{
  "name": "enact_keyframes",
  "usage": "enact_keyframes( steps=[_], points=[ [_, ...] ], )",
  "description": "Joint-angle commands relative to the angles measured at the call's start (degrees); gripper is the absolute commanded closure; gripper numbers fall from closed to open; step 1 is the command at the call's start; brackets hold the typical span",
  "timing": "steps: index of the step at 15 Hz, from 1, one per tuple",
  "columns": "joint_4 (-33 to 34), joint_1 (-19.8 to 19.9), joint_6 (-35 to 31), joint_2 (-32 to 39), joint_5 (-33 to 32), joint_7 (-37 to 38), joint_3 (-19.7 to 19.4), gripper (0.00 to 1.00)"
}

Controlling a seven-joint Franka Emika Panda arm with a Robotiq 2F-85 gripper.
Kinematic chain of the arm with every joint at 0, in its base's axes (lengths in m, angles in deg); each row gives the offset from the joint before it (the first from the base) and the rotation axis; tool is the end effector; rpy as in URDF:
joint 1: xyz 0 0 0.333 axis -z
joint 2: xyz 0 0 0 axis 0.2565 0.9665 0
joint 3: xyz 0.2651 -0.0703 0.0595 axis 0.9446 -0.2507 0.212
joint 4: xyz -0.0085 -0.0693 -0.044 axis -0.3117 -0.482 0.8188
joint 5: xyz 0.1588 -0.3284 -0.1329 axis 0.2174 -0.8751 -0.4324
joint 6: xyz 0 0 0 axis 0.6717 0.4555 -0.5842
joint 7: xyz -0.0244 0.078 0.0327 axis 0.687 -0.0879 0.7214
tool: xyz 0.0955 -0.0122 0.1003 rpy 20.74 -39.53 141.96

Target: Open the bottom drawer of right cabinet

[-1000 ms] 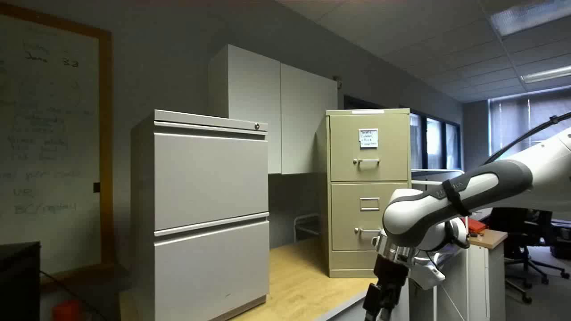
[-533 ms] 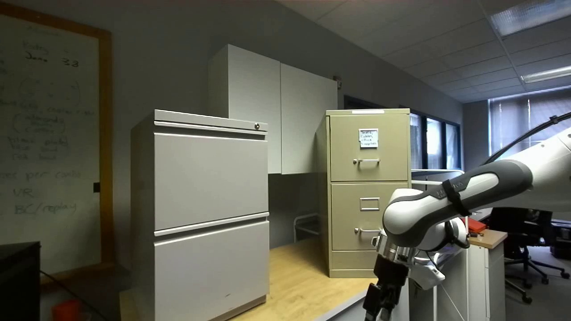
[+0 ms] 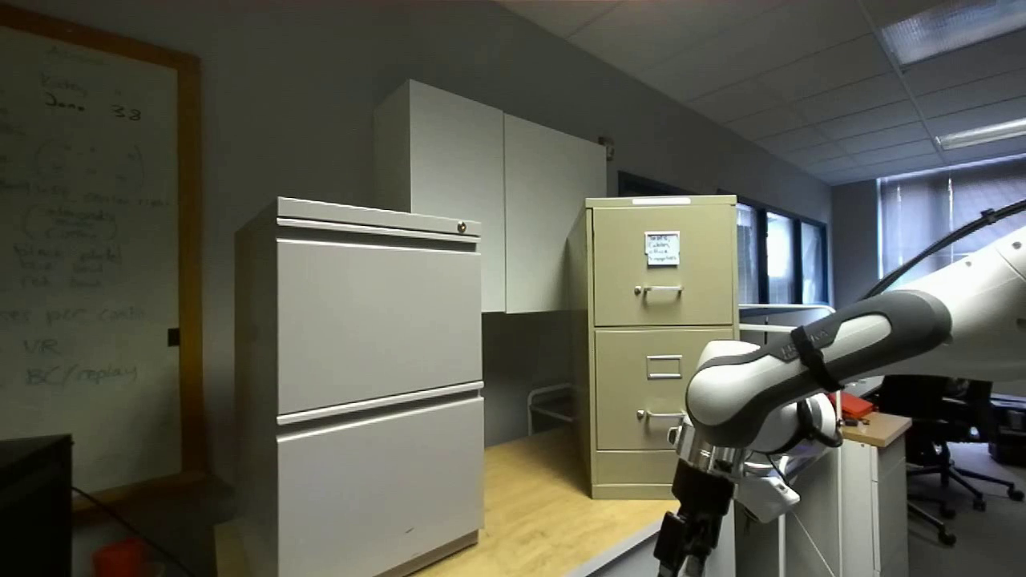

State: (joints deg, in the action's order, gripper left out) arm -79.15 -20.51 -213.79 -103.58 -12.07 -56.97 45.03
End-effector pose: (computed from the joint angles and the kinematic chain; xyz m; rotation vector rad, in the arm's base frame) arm 0.4126 -0.0259 0.3462 -2.8806 -0.2452 -0.1919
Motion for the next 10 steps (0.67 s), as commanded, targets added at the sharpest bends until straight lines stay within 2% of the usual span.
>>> enact_keyframes(
  steps=[1, 7, 10],
  points=[
    [2.9, 2.4, -1.1, 3.0, -4.1, 0.5, 2.4, 0.0],
    [11.6, 4.5, -4.3, 8.7, -6.9, 0.0, 1.8, 0.0],
    [17.3, 6.5, -5.1, 12.5, -11.5, 0.1, 2.2, 0.0]
  ],
)
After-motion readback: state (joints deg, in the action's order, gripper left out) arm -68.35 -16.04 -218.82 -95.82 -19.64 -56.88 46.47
